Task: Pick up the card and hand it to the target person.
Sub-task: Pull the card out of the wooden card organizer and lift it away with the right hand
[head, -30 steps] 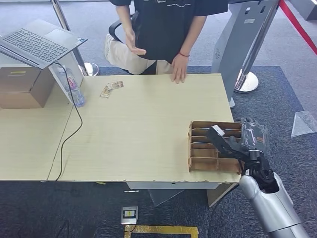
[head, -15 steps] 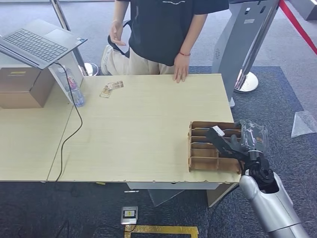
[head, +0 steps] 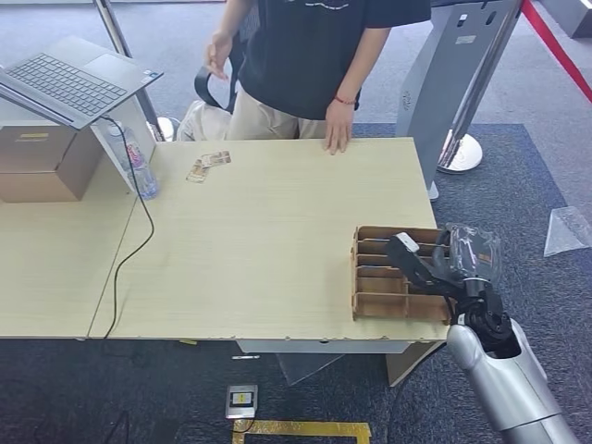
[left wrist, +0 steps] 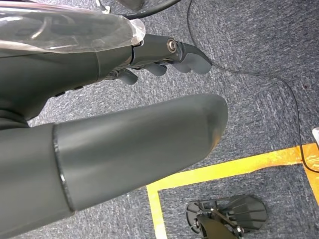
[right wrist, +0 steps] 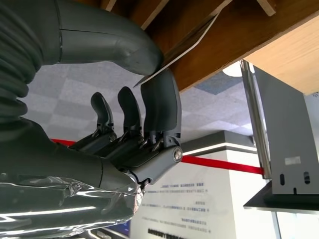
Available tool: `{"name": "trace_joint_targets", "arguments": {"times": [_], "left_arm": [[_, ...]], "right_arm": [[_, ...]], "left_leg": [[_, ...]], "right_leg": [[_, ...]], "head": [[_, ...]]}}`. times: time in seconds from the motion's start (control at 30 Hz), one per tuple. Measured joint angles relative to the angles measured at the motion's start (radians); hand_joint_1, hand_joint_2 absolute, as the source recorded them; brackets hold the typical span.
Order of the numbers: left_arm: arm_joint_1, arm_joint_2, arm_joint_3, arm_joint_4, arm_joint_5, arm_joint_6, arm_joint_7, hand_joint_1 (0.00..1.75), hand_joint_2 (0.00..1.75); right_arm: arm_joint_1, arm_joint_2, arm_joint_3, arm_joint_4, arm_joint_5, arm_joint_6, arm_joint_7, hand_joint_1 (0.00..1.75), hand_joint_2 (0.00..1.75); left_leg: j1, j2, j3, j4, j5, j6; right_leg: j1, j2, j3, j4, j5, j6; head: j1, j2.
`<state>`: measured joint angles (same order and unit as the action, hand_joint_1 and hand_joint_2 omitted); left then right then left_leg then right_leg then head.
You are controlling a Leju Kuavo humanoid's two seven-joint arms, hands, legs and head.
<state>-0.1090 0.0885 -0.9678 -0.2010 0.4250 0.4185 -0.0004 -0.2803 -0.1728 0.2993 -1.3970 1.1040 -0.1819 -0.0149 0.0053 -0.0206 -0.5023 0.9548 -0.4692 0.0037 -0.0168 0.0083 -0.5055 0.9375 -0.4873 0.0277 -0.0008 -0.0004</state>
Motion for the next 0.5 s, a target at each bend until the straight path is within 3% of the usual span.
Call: {"name": "trace_joint_targets", "arguments": {"times": [0.23, 0.5], "left_arm": [[0.000, 0.000, 0.000, 0.000, 0.000, 0.000, 0.000, 0.00, 0.00], [0.000, 0.000, 0.000, 0.000, 0.000, -0.001, 0.000, 0.00, 0.00]], "right_arm": [[-0.001, 0.000, 0.003, 0.000, 0.000, 0.000, 0.000, 1.44, 1.75], [-0.005, 0.000, 0.002, -0.005, -0.017, 0.014, -0.010, 1.72, 1.75]], "left_leg": [[0.000, 0.000, 0.000, 0.000, 0.000, 0.000], [0.000, 0.000, 0.000, 0.000, 0.000, 0.000]], "right_leg": [[0.000, 0.000, 0.000, 0.000, 0.000, 0.000], [0.000, 0.000, 0.000, 0.000, 0.000, 0.000]], "head": [[0.000, 0.000], [0.000, 0.000]]}}
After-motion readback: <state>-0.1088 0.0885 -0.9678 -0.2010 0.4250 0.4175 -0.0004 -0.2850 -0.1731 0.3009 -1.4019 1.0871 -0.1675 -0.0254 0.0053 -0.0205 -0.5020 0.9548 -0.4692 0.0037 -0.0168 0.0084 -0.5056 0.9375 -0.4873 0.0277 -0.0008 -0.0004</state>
